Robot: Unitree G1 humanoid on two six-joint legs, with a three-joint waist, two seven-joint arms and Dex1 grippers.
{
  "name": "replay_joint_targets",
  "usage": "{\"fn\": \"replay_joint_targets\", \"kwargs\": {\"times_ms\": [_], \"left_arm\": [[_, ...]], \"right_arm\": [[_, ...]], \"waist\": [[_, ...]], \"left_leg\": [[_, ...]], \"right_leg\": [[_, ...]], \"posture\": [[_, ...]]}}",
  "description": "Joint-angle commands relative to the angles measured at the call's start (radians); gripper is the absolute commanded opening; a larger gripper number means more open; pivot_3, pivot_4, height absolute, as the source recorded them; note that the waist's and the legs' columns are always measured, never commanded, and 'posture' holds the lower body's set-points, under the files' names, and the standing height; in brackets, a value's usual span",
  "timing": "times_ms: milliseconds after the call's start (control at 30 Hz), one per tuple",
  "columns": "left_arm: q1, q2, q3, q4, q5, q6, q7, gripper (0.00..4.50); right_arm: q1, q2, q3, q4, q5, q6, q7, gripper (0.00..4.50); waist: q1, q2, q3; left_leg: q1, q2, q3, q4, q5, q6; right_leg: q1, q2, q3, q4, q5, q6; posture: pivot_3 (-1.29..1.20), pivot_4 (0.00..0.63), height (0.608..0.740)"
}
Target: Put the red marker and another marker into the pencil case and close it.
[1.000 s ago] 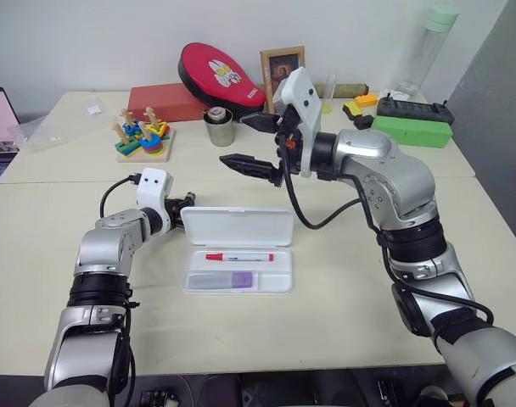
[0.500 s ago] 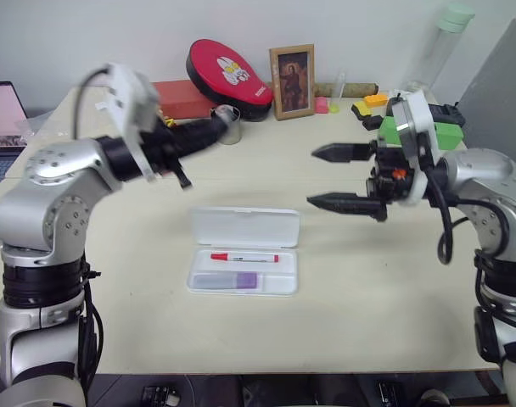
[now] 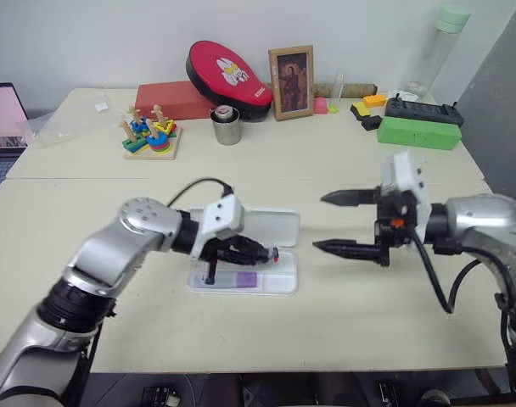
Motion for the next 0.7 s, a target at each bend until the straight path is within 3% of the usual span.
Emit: {"fn": "replay_joint_targets", "kwargs": {"times_ms": [33,700], "left_arm": [[0.000,-0.029,-0.017,0.018,0.041,-0.035,-0.004,0.40],[-0.004,-0.114,-0.054,0.033,0.130,-0.049,-0.034,0.40]], "right_arm": [[0.011,-0.001,0.001,-0.039,0.002,-0.003,-0.039,4.50],[0.102,-0.062,0.057,-0.054,-0.020,-0.031,-0.043,4.50]], "waist": [[0.004,0.000,0.000],[0.008,0.000,0.000]], "left_leg": [[0.000,0.000,0.000,0.000,0.000,0.000],[0.000,0.000,0.000,0.000,0.000,0.000]], "right_leg": [[0.000,0.000,0.000,0.000,0.000,0.000],[0.000,0.000,0.000,0.000,0.000,0.000]], "posture": [[0.00,0.150,0.740],[0.00,0.150,0.740]]}}
